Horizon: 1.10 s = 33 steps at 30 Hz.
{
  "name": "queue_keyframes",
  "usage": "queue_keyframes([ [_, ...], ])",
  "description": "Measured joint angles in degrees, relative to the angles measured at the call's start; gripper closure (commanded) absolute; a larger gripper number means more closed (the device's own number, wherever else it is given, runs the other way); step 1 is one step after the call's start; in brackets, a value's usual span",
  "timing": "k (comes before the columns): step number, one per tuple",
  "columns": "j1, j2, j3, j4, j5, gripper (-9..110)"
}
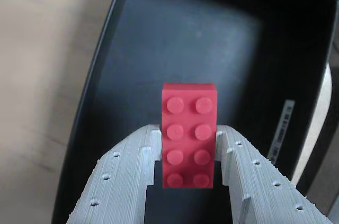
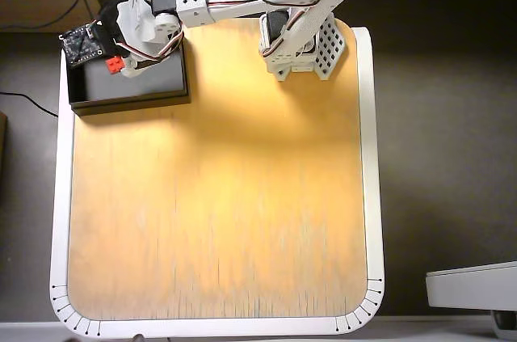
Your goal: Grasp a lego block and put it in the bin.
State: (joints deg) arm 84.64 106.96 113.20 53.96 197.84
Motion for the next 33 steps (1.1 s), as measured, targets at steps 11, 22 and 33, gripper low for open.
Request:
queue_keyframes([
  [11,0.0,-1.1,0.0,-0.4,0.4,72],
  [22,0.0,-1.1,0.0,-0.4,1.3,74],
  [33,0.0,2.3,0.0,-0.4,-2.2,101],
])
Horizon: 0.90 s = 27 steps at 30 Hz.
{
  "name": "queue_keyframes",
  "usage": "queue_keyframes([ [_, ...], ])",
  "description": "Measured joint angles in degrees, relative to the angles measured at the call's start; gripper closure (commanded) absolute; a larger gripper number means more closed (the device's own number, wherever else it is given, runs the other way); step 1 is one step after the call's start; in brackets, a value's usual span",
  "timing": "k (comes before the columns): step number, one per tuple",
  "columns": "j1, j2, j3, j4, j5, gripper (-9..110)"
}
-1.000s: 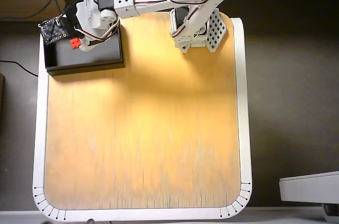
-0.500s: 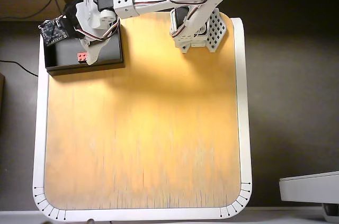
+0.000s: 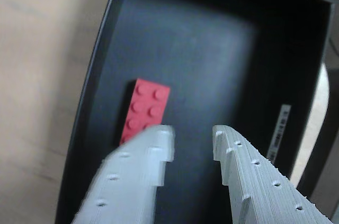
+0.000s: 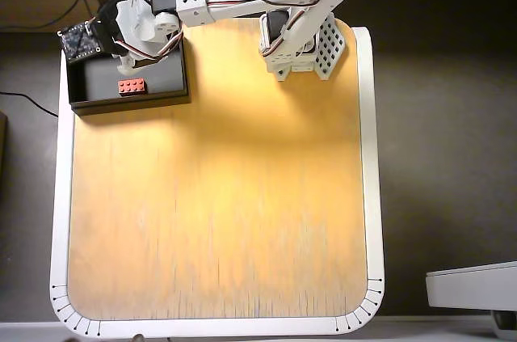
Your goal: Grasp a lego block and put it in the bin.
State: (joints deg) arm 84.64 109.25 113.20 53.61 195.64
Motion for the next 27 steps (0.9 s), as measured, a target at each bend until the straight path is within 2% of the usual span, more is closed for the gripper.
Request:
queue_keyframes([
  [7,-2.1,8.0,0.0,5.2,-2.2,101],
  [13,-8.5,18.4,0.0,10.5,-6.2,101],
  [19,-21.2,27.0,0.0,14.3,-10.6,101],
  [27,-42.6,29.1,0.0,15.6,-13.9,101],
])
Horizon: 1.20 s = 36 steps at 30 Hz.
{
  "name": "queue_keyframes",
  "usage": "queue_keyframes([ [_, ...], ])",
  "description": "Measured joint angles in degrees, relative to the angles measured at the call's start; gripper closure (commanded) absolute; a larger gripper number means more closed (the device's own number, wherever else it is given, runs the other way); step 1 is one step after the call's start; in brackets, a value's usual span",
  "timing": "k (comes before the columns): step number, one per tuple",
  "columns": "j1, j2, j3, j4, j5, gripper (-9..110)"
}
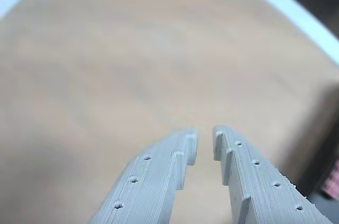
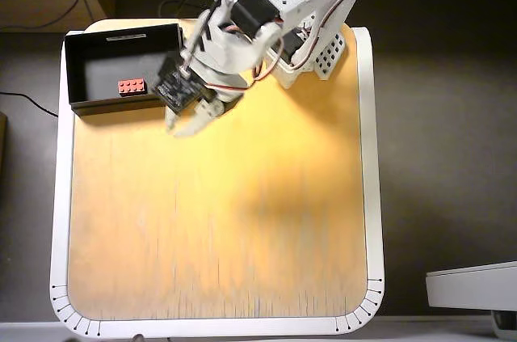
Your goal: Grasp a lego block and put it in the bin.
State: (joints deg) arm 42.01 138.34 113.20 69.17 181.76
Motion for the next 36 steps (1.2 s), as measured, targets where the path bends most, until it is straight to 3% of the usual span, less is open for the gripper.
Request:
queue_keyframes([
  [20,-41.6,0.8,-0.2,0.6,-6.7,101],
  [25,-46.1,7.8,4.6,-0.4,-5.3,101],
  [36,-47.1,29.7,35.9,-10.4,-1.6,101],
])
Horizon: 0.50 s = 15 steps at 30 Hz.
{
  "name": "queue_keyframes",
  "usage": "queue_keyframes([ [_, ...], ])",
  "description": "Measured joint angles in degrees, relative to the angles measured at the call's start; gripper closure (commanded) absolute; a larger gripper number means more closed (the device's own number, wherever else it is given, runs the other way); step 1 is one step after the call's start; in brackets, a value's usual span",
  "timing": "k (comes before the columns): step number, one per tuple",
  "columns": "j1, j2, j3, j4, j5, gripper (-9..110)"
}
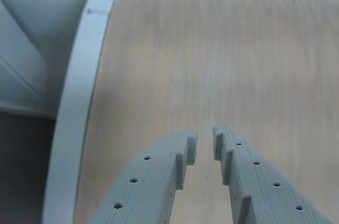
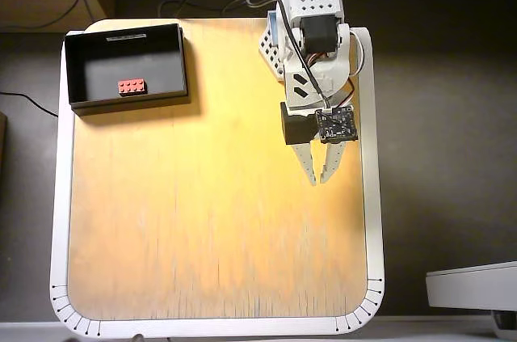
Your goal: Grasp a lego block and put it in the bin.
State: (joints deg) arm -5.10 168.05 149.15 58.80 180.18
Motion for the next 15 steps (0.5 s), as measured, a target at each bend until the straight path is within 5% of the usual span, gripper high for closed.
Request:
queue_keyframes([
  [15,2.5,13.3,19.0,-2.2,0.3,101],
])
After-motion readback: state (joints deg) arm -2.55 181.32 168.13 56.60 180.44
